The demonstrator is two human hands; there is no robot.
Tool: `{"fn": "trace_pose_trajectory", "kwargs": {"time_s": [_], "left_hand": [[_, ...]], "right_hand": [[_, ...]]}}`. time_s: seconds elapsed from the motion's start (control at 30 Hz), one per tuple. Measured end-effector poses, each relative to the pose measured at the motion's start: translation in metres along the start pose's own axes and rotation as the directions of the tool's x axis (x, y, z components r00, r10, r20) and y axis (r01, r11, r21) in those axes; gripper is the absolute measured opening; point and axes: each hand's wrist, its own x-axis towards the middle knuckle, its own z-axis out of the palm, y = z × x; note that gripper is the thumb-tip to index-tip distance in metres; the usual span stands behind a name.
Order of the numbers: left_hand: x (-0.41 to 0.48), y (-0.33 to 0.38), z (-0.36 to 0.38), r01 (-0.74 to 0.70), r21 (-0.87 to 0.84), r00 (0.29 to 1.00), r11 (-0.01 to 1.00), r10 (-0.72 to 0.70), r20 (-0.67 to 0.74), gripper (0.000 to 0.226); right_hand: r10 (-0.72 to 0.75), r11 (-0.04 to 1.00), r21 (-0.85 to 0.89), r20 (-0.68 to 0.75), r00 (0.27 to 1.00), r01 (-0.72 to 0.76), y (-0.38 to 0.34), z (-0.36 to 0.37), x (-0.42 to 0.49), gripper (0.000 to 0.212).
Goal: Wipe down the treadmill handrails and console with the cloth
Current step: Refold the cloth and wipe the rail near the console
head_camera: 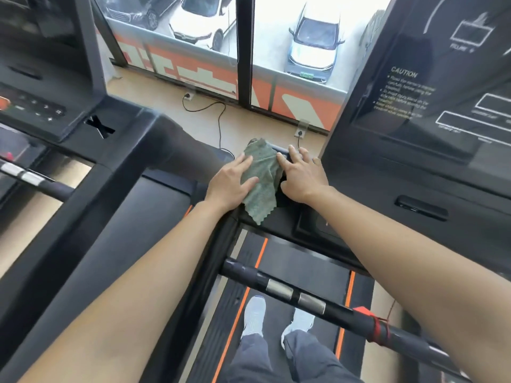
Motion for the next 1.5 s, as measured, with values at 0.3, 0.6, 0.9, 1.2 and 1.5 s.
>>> {"fn": "trace_pose_trajectory", "kwargs": {"time_s": [0.3, 0.6, 0.9, 1.2, 1.5], "left_hand": [[-0.029, 0.001, 0.017, -0.089, 0.059, 0.990, 0.994, 0.095, -0.108, 0.056], [0.036, 0.000, 0.016, -0.207, 0.139, 0.978, 0.968, 0.201, 0.060, 0.059], [0.062, 0.001, 0.010, -0.443, 0.277, 0.892, 0.853, 0.386, 0.236, 0.052], [0.004, -0.007, 0.019, -0.543, 0.343, 0.840, 0.767, 0.496, 0.219, 0.056], [-0.063, -0.029, 0.020, -0.563, 0.315, 0.823, 0.764, 0.554, 0.127, 0.046]], "right_hand": [[-0.231, 0.925, 0.246, -0.241, 0.943, 0.289, -0.018, 0.013, 0.003, 0.058], [-0.094, 0.992, 0.080, -0.040, 0.995, 0.097, 0.001, 0.017, 0.023, 0.068], [-0.081, 0.978, -0.193, -0.021, 0.996, 0.076, 0.010, 0.008, -0.003, 0.060], [-0.131, 0.974, -0.191, -0.042, 0.990, 0.121, 0.011, 0.032, -0.058, 0.058], [-0.162, 0.987, -0.047, -0.222, 0.961, 0.155, -0.016, 0.069, -0.108, 0.058]]}}
